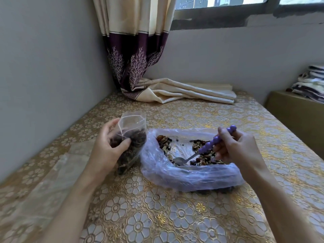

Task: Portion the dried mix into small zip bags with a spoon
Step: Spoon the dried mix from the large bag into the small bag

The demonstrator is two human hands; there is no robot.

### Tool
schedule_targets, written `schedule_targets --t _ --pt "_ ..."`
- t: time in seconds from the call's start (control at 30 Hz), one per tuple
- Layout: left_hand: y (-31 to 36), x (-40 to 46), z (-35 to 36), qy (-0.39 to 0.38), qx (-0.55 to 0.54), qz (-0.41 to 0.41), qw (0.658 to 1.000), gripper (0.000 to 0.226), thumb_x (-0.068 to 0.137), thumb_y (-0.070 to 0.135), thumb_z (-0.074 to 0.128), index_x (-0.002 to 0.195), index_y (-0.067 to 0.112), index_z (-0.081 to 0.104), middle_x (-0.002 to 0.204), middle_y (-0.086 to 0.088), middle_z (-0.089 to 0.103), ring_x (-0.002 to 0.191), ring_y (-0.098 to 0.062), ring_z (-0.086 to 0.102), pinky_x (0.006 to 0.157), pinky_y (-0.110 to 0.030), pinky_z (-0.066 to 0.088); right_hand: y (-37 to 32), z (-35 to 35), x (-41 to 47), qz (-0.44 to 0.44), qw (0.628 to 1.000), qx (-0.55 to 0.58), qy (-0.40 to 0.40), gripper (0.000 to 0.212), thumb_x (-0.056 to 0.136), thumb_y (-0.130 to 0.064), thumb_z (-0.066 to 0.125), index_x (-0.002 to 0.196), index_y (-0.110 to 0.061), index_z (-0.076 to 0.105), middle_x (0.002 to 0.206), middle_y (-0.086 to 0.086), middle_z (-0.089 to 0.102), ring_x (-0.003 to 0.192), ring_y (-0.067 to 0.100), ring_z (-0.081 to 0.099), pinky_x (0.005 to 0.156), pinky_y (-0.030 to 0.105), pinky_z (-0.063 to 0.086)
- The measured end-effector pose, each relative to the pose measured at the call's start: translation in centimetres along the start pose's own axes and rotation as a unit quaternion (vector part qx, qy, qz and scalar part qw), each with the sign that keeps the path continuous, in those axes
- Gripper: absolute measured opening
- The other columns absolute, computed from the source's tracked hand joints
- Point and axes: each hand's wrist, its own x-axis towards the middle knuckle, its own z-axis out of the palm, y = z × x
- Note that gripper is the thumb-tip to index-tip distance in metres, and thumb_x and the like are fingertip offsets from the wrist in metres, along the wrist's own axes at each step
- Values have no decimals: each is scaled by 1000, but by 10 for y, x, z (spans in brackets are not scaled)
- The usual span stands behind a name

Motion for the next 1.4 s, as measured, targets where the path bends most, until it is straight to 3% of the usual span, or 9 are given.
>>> schedule_targets --t 0.1,0.17,0.23,0.3,0.43,0.5,0.6,1.0,1.4 --pt "-4 -5 5 -7 2 -1 1000 45 91 4 49 118 39 48 112 6 60 106 -16 57 85 -46 52 3 10 -1 33 999 27 -9 40 97 -19 50 62 -4 62 50 8 66 38 16 59 35 17 43" --pt "-3 -11 13 -36 22 23 999 45 92 4 45 106 47 49 106 4 58 101 -16 58 72 -30 56 5 16 -2 53 998 40 -22 53 97 -17 49 48 -5 67 52 11 67 41 18 62 38 18 46" --pt "-1 -17 19 -71 36 36 996 37 92 14 51 104 50 46 106 5 57 96 -12 58 59 -14 52 5 18 -4 64 996 52 -22 56 97 -16 47 46 -5 67 54 14 67 42 20 63 40 20 49" --pt "3 -20 22 -97 62 37 993 39 82 34 59 113 49 40 108 10 56 97 0 57 64 -6 47 4 16 -4 65 996 54 -12 54 98 -15 46 49 -4 66 56 15 68 44 22 64 41 21 50" --pt "-1 -18 22 -102 158 66 980 76 67 35 76 119 57 26 115 20 48 108 1 49 94 -24 42 0 7 -1 59 995 67 33 40 98 -13 43 65 3 59 51 11 67 42 17 63 39 19 50" --pt "-7 -18 23 -104 223 95 965 90 65 31 81 126 56 20 118 16 45 111 -6 45 98 -33 38 0 3 0 62 993 82 52 34 98 -15 45 74 5 58 54 12 68 42 16 63 39 18 49" --pt "-13 -18 24 -104 305 147 935 102 61 35 82 123 65 6 121 14 34 109 -4 38 95 -30 35 0 0 1 61 991 93 72 34 98 -19 47 78 5 59 57 13 69 43 16 62 39 17 48" --pt "-19 -18 28 -41 336 175 925 86 72 13 72 143 30 26 125 5 49 107 -3 39 91 -21 32 -15 -1 0 -39 979 146 140 30 96 -25 51 75 -4 59 51 3 65 41 13 60 38 17 45" --pt "-20 -18 27 -39 243 122 962 82 74 28 73 139 39 23 137 8 45 123 -11 44 103 -37 39 -59 46 1 -138 983 120 31 32 98 -16 47 72 -2 58 51 3 65 38 15 56 36 19 43"
